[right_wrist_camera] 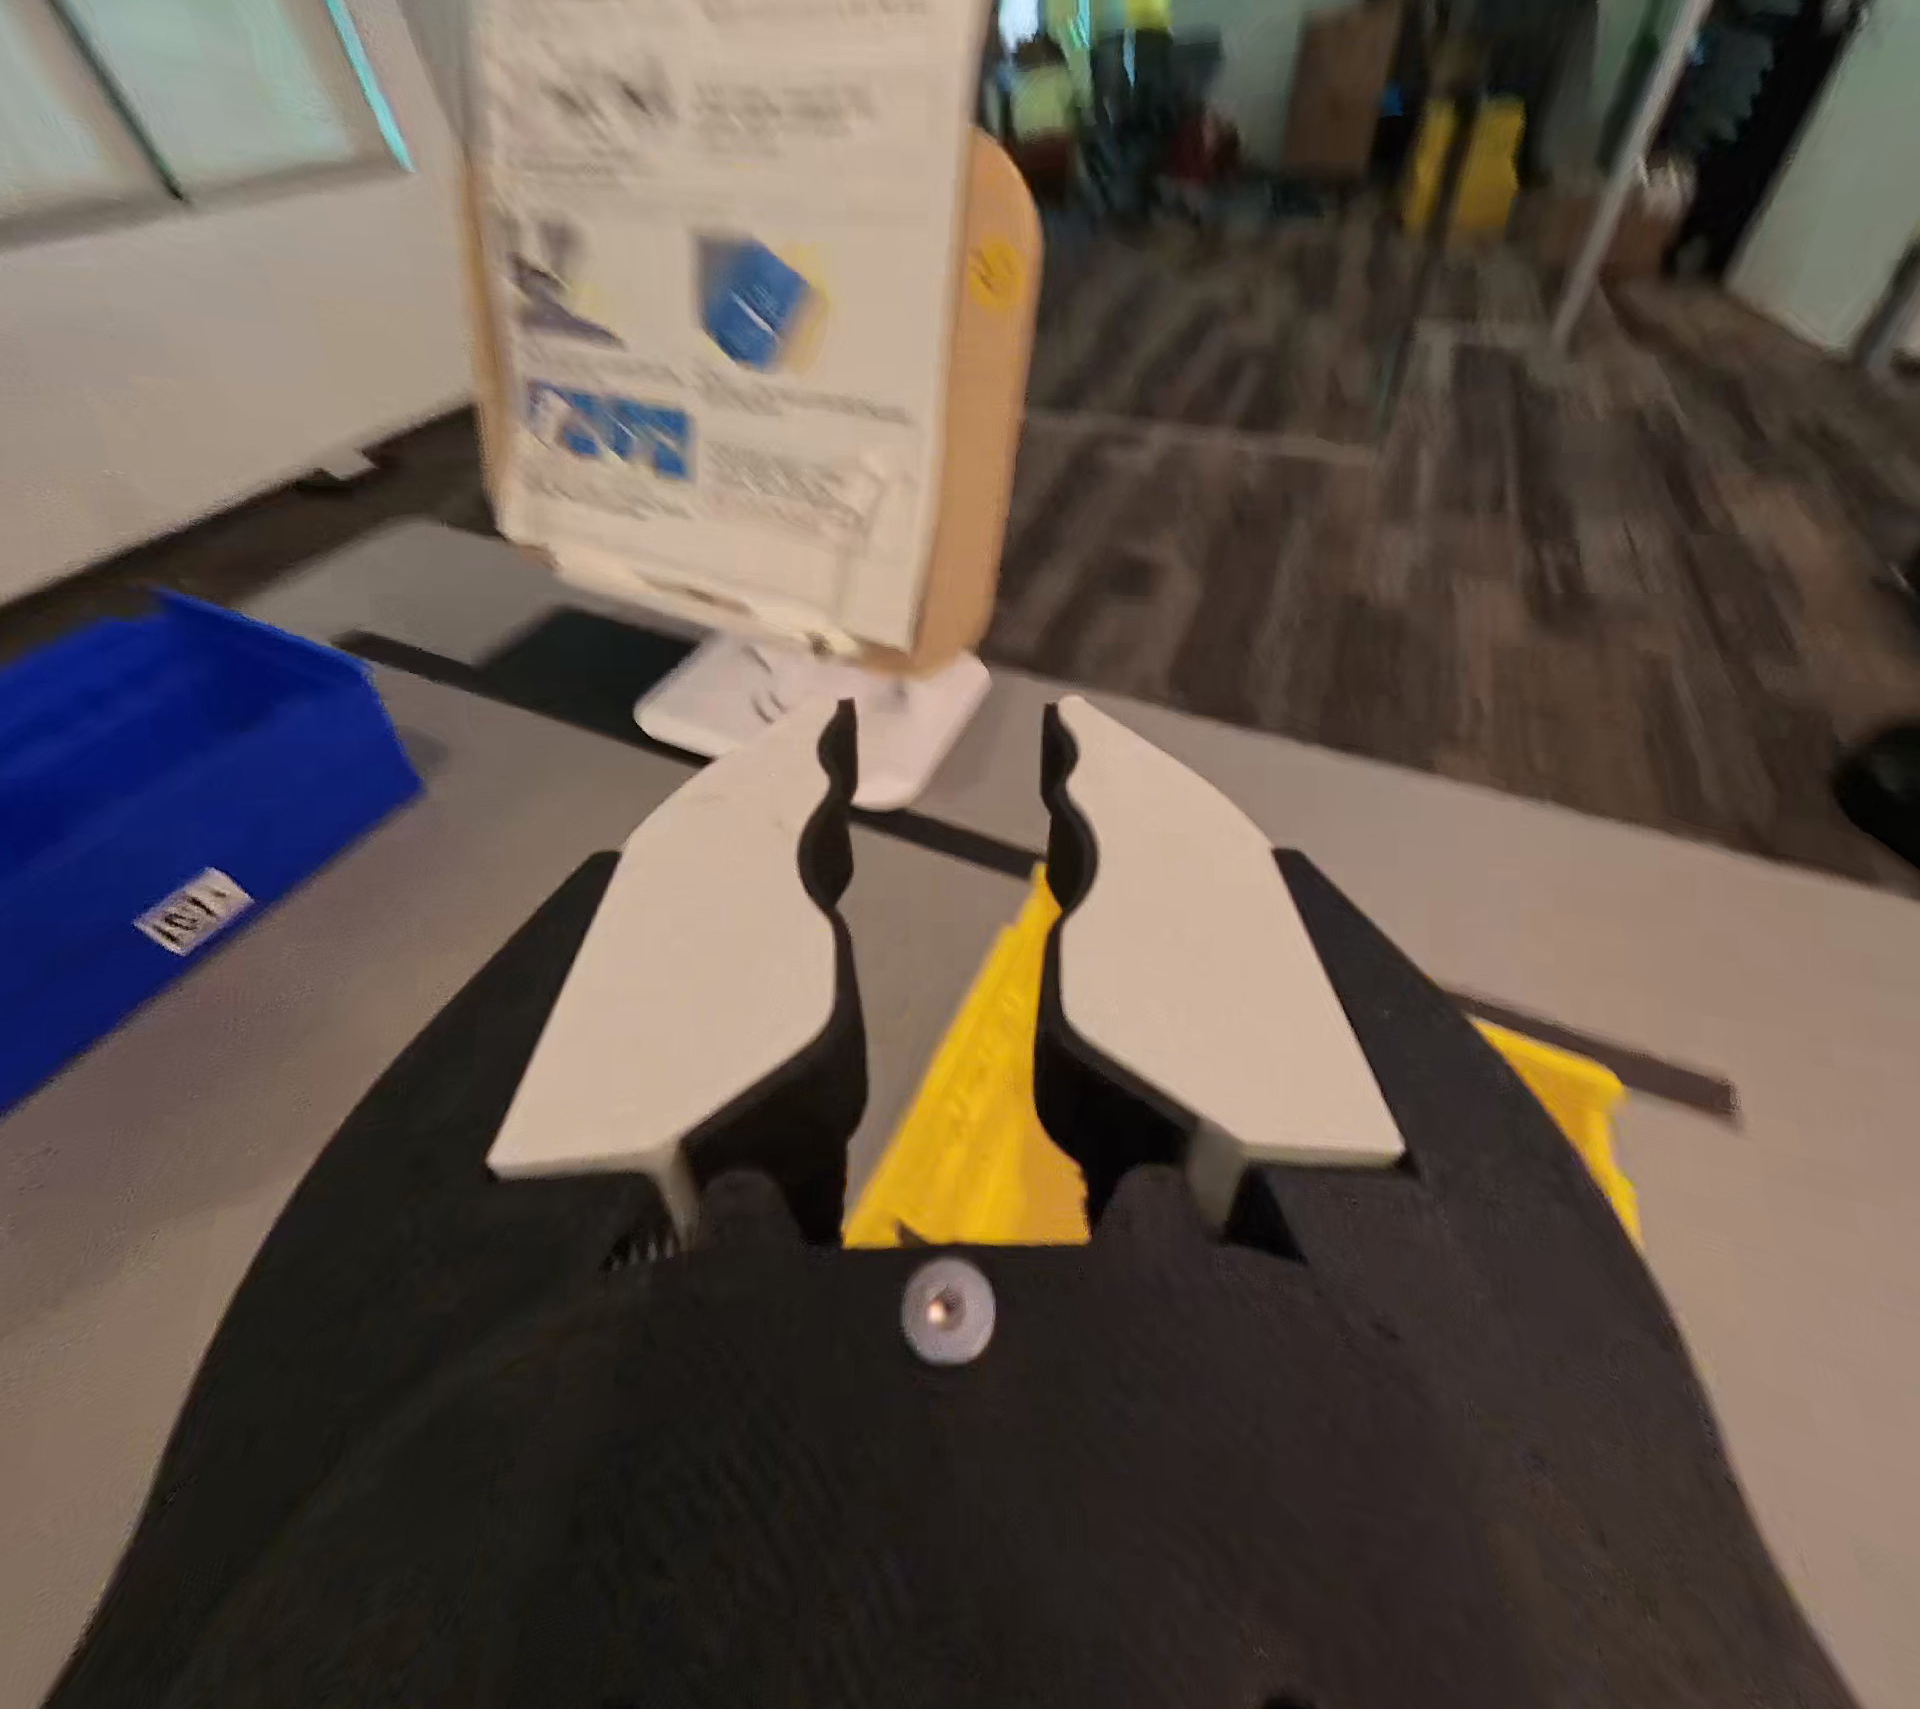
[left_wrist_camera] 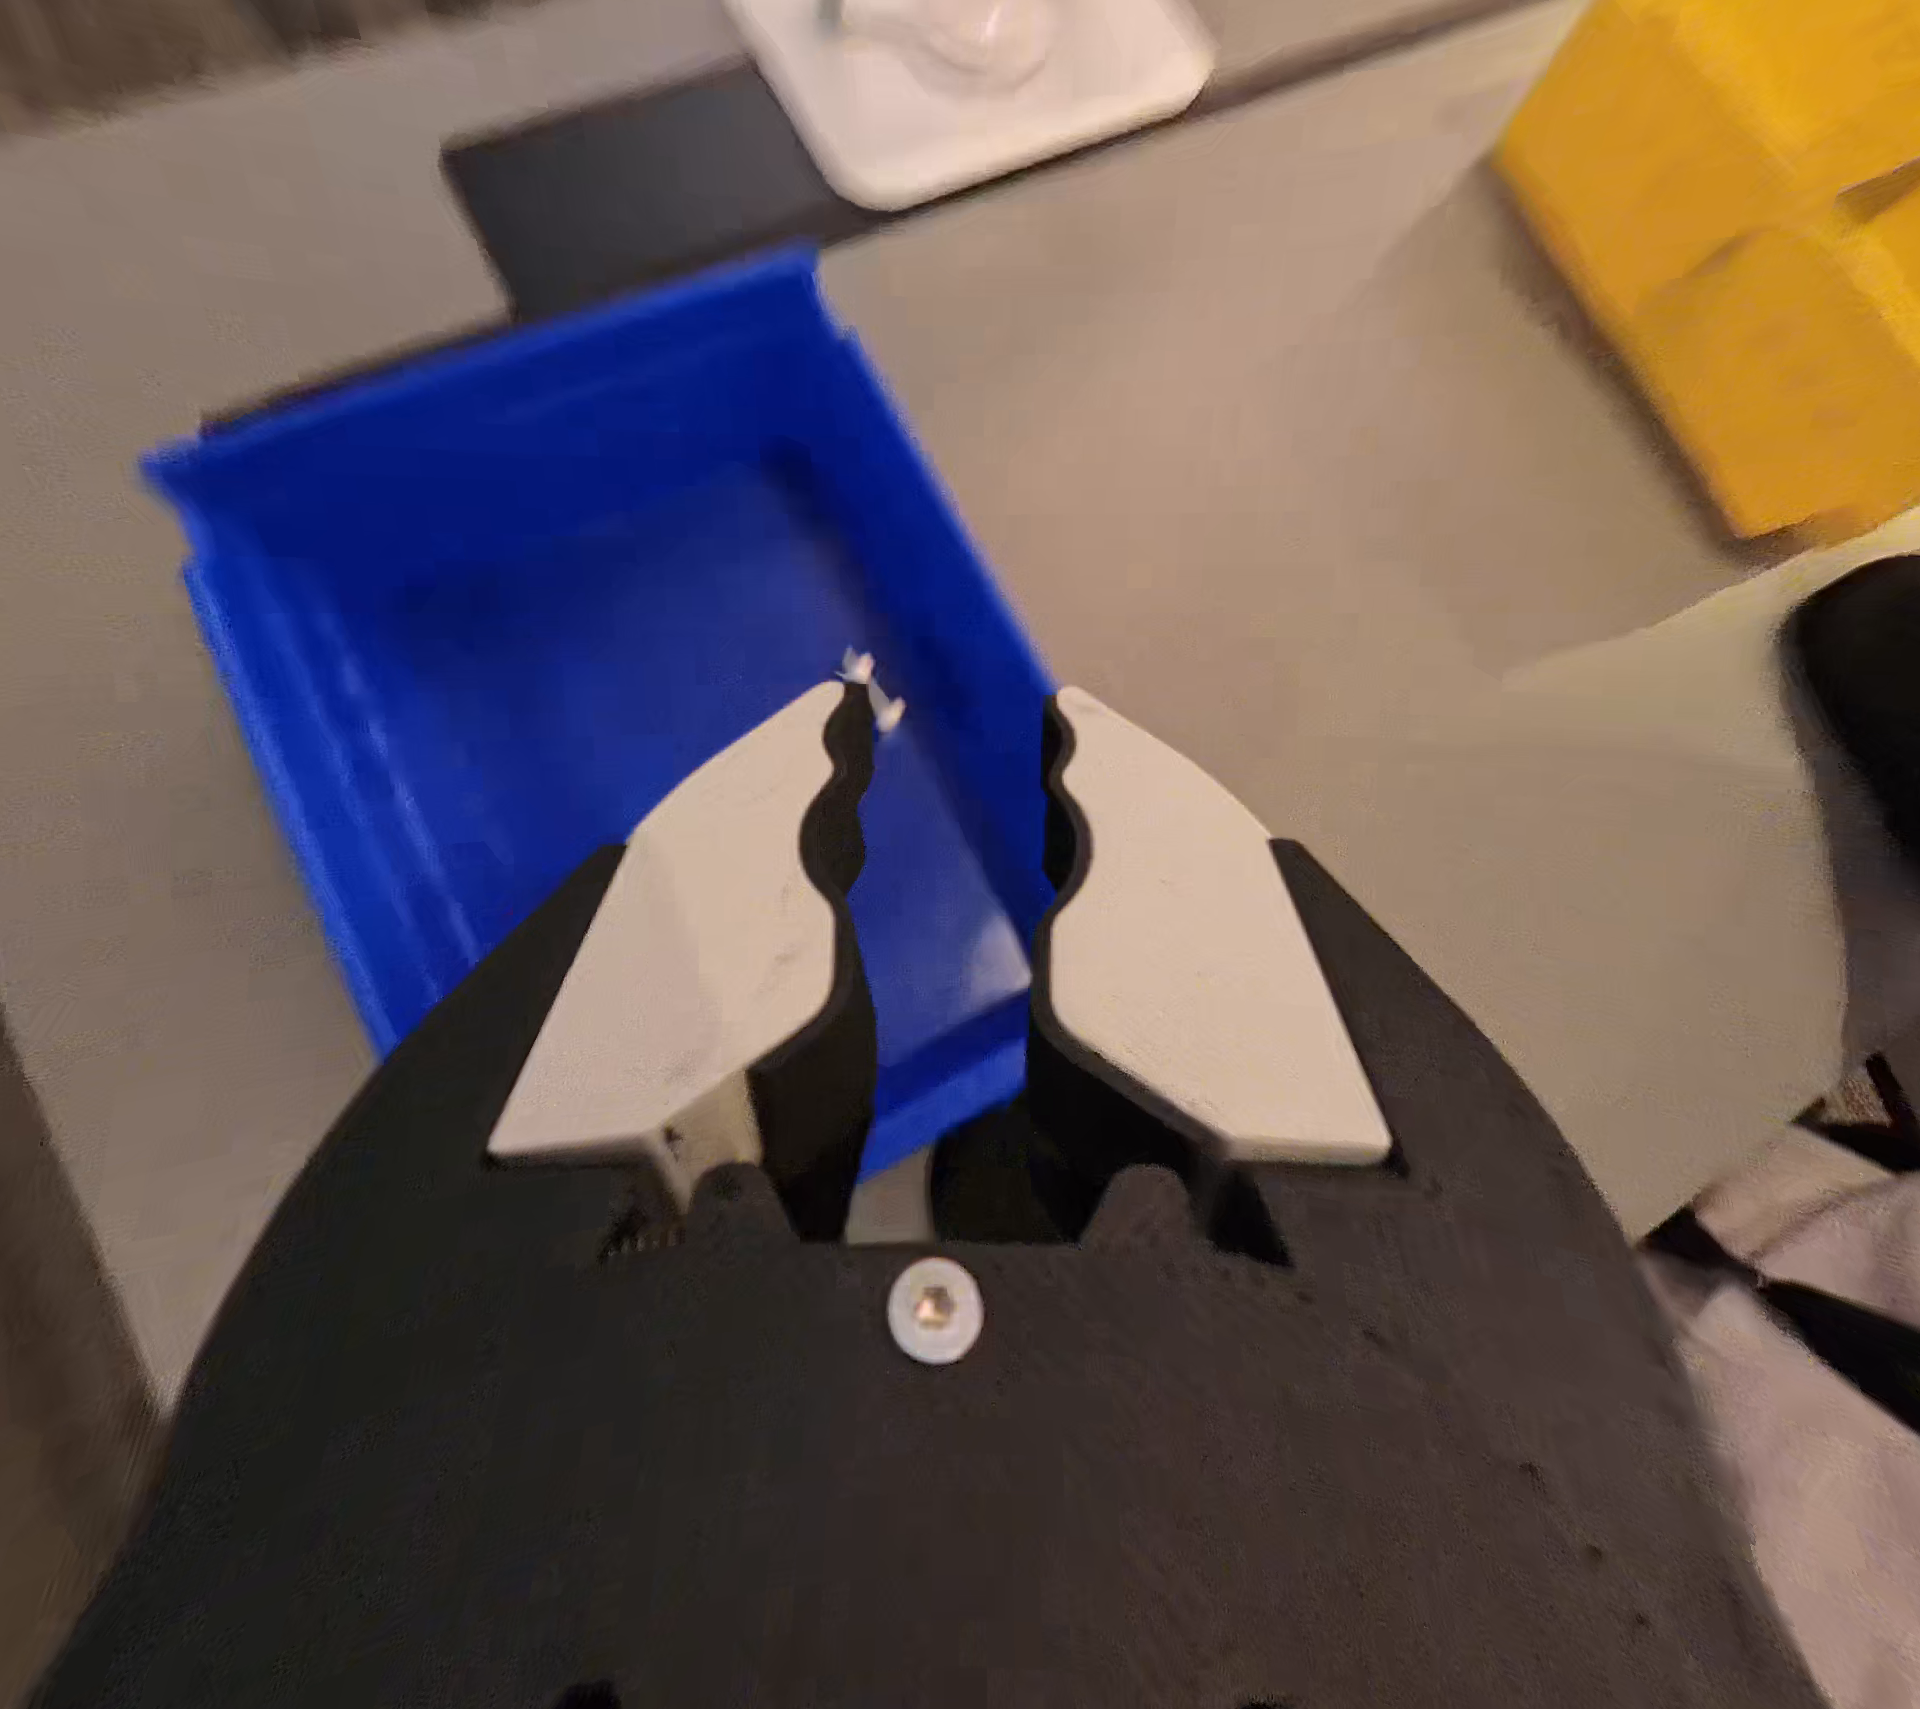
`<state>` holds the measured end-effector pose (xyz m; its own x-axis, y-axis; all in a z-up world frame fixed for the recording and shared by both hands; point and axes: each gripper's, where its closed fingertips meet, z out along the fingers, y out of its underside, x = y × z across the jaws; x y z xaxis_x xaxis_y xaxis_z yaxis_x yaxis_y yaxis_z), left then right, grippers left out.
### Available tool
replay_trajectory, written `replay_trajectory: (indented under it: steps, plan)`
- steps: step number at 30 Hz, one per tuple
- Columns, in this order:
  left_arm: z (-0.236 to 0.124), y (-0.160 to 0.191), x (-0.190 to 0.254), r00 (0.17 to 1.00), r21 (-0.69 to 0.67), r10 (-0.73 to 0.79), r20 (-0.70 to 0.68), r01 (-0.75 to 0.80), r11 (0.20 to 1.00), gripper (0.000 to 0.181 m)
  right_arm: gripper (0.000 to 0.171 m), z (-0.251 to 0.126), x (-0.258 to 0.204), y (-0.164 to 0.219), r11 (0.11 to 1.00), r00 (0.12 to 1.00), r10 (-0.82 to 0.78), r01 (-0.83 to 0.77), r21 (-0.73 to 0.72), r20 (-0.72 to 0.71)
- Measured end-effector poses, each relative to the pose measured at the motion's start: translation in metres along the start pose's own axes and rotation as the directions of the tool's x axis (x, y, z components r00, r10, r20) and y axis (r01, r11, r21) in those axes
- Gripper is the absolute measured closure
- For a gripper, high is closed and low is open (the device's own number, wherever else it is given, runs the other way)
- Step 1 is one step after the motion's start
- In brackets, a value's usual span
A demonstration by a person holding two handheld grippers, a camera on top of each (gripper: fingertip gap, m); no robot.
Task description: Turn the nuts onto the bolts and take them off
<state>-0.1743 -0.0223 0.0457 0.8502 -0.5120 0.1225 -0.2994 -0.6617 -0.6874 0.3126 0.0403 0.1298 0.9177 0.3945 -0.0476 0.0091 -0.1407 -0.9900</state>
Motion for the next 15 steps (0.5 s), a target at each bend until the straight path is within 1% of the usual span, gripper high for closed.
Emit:
replay_trajectory:
  steps: [2, 3, 4, 6, 8, 9, 10, 11, 15]
  plan:
    - [0.011, 0.026, -0.016, 0.998, -0.131, -0.052, 0.023, 0.055, 0.990, 0.151, 0.137, 0.000, -0.023, -0.011, 0.993, 0.997, -0.049, 0.043, 0.108, 0.059]
    - [0.018, 0.037, -0.020, 0.997, -0.194, -0.082, 0.018, 0.084, 0.978, 0.151, 0.137, 0.002, -0.027, -0.013, 0.991, 0.995, -0.077, 0.070, 0.113, 0.058]
    - [0.025, 0.046, -0.023, 0.995, -0.247, -0.104, 0.007, 0.102, 0.964, 0.150, 0.136, 0.005, -0.026, -0.011, 0.992, 0.994, -0.100, 0.096, 0.084, 0.041]
    - [0.044, 0.053, -0.026, 0.993, -0.311, -0.118, -0.021, 0.106, 0.945, 0.151, 0.134, 0.006, -0.022, -0.006, 0.988, 0.989, -0.151, 0.151, 0.044, -0.002]
    - [0.067, 0.060, -0.035, 0.990, -0.376, -0.141, 0.001, 0.131, 0.917, 0.149, 0.134, 0.004, -0.015, -0.003, 0.985, 0.985, -0.170, 0.170, 0.025, -0.027]
    - [0.078, 0.064, -0.041, 0.988, -0.413, -0.154, 0.033, 0.153, 0.898, 0.151, 0.133, 0.003, -0.010, -0.001, 0.987, 0.986, -0.162, 0.163, 0.011, -0.037]
    - [0.089, 0.069, -0.046, 0.984, -0.449, -0.167, 0.061, 0.177, 0.876, 0.159, 0.132, 0.002, -0.005, 0.002, 0.988, 0.987, -0.153, 0.153, -0.001, -0.046]
    - [0.100, 0.074, -0.046, 0.980, -0.482, -0.185, 0.071, 0.196, 0.854, 0.161, 0.131, 0.001, 0.001, 0.004, 0.990, 0.988, -0.143, 0.143, -0.010, -0.053]
    - [0.140, 0.085, -0.040, 0.972, -0.568, -0.233, 0.045, 0.216, 0.794, 0.158, 0.131, -0.003, 0.026, 0.014, 0.996, 0.992, -0.083, 0.080, -0.038, -0.095]
